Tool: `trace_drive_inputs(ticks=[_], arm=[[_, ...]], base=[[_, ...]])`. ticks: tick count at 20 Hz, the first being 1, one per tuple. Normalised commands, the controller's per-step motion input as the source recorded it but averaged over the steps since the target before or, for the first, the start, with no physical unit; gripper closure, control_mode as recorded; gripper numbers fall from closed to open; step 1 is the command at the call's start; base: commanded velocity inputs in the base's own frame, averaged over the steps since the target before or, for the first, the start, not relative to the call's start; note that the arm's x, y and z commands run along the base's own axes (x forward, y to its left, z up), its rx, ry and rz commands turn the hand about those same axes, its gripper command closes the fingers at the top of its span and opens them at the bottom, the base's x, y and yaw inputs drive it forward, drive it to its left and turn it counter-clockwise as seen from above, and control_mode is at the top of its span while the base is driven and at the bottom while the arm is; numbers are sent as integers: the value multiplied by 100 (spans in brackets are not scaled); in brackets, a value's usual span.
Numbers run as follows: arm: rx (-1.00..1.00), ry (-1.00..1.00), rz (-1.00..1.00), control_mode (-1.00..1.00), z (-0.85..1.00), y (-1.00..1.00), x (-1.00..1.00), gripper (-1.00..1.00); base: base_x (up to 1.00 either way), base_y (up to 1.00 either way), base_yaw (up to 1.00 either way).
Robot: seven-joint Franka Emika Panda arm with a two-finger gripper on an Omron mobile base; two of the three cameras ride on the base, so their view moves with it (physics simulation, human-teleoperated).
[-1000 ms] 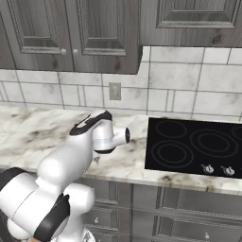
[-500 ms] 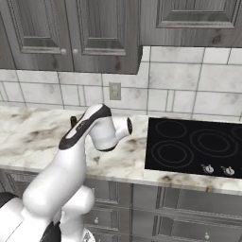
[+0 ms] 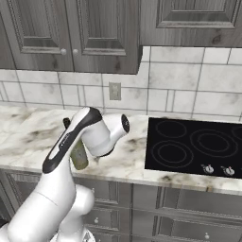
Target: There is a wine glass and glass cup on the dining counter. Place the wine bottle next to the wine glass and the juice bottle next to the glass cup.
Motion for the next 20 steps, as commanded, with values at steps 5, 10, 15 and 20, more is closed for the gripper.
trace_drive_inputs(ticks=[5,10,15,20], arm=[[-1,-11,0,-100,2,0,-12,100],[1,0,0,-100,0,0,0,100],[0,0,0,-100,0,0,-1,100],[0,0,0,100,0,0,0,100]], base=[[0,0,0],[0,0,0],[0,0,0],[-42,0,-5]])
